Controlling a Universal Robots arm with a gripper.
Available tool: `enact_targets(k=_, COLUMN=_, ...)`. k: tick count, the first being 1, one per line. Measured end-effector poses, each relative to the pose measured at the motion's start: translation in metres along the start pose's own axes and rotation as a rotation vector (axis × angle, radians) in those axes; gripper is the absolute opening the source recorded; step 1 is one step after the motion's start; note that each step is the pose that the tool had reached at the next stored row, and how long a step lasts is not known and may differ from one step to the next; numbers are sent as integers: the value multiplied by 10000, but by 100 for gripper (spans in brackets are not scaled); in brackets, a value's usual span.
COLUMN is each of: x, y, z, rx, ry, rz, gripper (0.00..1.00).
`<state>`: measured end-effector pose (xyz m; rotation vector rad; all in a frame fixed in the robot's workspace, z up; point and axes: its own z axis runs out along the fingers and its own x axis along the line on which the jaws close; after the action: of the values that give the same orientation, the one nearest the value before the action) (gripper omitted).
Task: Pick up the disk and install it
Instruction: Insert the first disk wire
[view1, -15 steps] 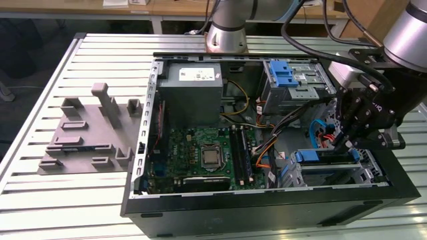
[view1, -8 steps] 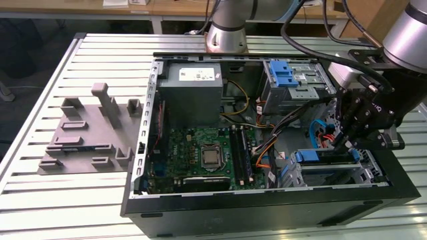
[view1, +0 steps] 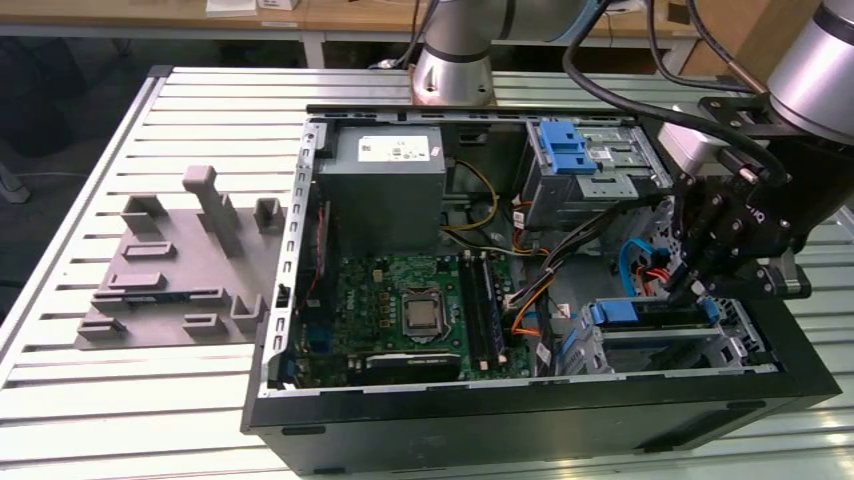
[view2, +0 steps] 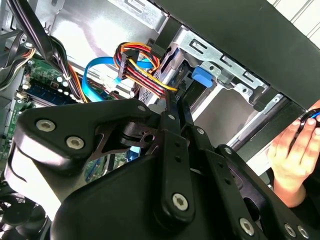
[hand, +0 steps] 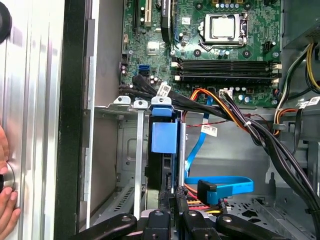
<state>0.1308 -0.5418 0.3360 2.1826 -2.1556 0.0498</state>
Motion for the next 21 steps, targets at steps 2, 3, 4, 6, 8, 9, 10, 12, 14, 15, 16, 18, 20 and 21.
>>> enact_targets(k=2, x=4, y=0, z=4, rx=0, ry=-1, rz=6, gripper=16)
enact_targets(k=3, x=5, y=0, z=6, rx=0, ry=-1, rz=8, gripper=16)
enact_targets(k=4, x=6, y=0, z=7, rx=-1, ry=-1, rz=10, gripper=16)
enact_targets(k=6, x=7, y=0, z=10, rx=-1, ry=-3, rz=14, gripper=16)
enact_targets(k=8, x=8, y=0, z=13, rx=-1, ry=-4, rz=16, gripper=16)
enact_targets(k=9, x=8, y=0, z=15, rx=-1, ry=-3, rz=18, gripper=16)
enact_targets(k=10, x=8, y=-1, z=17, rx=-1, ry=-4, rz=19, gripper=16)
enact_targets(k=12, x=9, y=-1, z=23, rx=-1, ry=-6, rz=21, gripper=16)
enact_targets(k=14, x=11, y=-1, z=29, rx=-1, ry=-14, rz=21, gripper=16)
enact_targets(k=15, x=11, y=-1, z=32, rx=-1, ry=-21, rz=21, gripper=16)
enact_targets(k=16, x=12, y=-1, z=34, rx=-1, ry=-28, rz=21, gripper=16)
enact_targets(k=18, x=14, y=-1, z=38, rx=-1, ry=-35, rz=21, gripper=16)
enact_targets(k=20, x=16, y=-1, z=46, rx=-1, ry=-43, rz=21, gripper=16)
enact_targets(k=21, x=18, y=-1, z=50, rx=-1, ry=-45, rz=21, gripper=16)
